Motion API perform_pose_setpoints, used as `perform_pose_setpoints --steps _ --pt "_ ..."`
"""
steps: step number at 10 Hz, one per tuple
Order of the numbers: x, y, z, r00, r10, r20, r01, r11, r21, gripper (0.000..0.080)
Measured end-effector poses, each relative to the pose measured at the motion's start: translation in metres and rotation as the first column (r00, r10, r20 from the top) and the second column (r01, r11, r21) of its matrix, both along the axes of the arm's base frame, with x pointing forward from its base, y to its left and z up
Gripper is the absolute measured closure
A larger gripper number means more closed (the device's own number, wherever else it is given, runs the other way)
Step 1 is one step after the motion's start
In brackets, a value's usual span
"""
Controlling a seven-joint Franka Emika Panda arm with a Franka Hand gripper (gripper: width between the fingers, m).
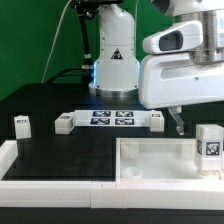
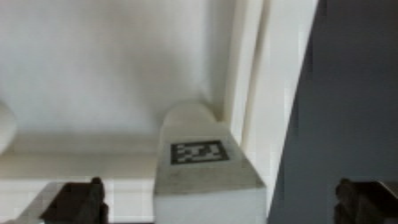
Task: Assemble one leg
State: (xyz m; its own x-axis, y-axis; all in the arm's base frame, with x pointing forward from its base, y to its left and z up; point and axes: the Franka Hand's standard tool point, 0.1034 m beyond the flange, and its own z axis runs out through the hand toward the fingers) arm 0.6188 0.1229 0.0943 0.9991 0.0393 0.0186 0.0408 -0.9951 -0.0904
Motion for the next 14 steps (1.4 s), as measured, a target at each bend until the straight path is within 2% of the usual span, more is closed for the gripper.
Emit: perform_pose_setpoints --steps 1,2,3,9,12,14 --pt "-0.008 -0.001 0.0 0.992 0.009 -0.124 -0.011 1.0 -0.01 0.015" --pt "-0.008 -0.001 -0.002 0.977 0.015 -0.212 -0.019 1.0 -0.014 0.015" --pt "0.0 -0.001 -0.005 0.979 0.024 -0.204 -0.027 1.0 -0.01 0.015" --pt "0.001 -0.002 -0.007 0.982 0.028 -0.189 -0.03 1.0 -0.008 0.015" --pt "0.005 -0.009 -0.008 0.982 0.05 -0.185 -0.05 0.999 0.0 0.015" --pt "0.005 -0.008 -0.009 0.981 0.051 -0.186 -0.051 0.999 0.0 0.0409"
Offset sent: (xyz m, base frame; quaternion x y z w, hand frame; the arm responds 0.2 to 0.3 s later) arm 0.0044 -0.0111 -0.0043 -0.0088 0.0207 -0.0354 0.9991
